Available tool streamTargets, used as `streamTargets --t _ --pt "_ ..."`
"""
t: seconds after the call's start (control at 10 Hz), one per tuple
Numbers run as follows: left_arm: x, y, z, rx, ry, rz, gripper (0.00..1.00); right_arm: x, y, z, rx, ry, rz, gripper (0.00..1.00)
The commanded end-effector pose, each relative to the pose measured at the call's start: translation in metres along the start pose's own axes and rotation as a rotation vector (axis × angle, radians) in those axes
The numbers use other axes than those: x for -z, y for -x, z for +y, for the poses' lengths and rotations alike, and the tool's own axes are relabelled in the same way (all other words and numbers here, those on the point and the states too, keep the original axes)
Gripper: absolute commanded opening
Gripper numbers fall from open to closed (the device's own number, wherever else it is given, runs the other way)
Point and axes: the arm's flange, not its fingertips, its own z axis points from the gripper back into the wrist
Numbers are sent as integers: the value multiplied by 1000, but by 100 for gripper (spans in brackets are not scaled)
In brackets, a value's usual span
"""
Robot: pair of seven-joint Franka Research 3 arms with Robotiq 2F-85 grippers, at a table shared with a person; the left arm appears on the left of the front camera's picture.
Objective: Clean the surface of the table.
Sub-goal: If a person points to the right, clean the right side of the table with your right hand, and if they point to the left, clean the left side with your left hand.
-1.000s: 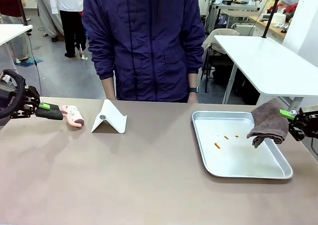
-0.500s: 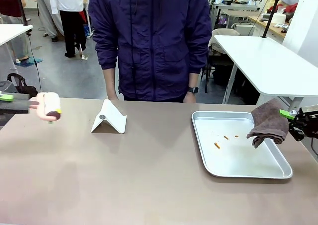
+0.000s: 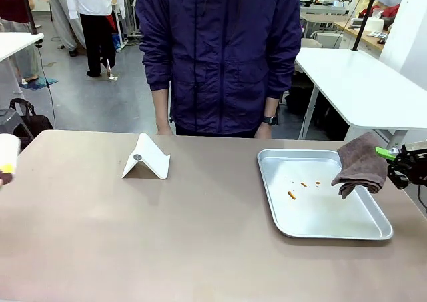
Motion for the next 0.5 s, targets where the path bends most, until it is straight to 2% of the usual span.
streamTargets --t 0.0,0.1,0.2,0.4 --pt "-10 -3 8 19 33 -89 22 0 2 3 -4 -6 13 0" --pt "-6 -6 10 13 17 -59 22 0 2 3 -4 -6 13 0" --pt "-15 8 7 -3 6 -54 22 0 2 3 -4 -6 13 0" --pt "-15 8 7 -3 6 -54 22 0 2 3 -4 -6 13 0"
